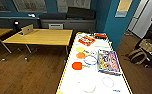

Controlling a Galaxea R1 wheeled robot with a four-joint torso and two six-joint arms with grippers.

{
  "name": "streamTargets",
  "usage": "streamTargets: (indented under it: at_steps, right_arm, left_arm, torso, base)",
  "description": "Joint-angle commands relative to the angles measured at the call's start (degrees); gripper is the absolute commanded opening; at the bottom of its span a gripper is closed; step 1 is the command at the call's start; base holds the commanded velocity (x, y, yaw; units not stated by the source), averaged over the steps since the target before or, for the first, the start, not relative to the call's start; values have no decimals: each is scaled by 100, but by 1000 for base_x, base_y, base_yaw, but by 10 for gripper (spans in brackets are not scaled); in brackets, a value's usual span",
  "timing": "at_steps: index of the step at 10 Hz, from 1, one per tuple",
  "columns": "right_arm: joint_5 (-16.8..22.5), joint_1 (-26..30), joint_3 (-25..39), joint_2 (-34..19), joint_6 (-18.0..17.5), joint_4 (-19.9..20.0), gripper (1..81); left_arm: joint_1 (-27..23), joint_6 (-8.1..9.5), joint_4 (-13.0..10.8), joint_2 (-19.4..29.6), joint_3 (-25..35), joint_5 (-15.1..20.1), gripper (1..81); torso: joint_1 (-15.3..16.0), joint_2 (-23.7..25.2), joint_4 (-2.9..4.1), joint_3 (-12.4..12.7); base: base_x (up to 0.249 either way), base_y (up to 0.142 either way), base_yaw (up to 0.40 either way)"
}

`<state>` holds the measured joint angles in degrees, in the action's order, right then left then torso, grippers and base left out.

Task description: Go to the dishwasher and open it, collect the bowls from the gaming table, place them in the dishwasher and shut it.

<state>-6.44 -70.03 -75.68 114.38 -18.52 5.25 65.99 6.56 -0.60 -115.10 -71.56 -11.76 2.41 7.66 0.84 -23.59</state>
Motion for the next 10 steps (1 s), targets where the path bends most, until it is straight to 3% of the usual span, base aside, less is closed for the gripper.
streamTargets:
  at_steps: [1,4,5,10]
  right_arm:
    - [-218,-173,-138,226,41,-358,10]
    - [-218,-270,-367,605,50,-411,10]
    - [-218,-296,-498,728,50,-420,10]
    - [-269,-648,-1024,1088,41,-455,10]
  left_arm:
    - [-1012,1040,797,873,729,140,811]
    - [-1715,1084,1193,1068,924,218,811]
    - [-1970,1084,1229,1025,933,253,811]
    - [-3131,1084,1237,691,820,1219,811]
  torso:
    - [0,0,0,0]
    - [0,0,0,0]
    - [0,0,0,0]
    - [0,0,0,0]
  base:
    - [0,0,0]
    - [0,0,0]
    - [0,0,0]
    - [0,0,0]
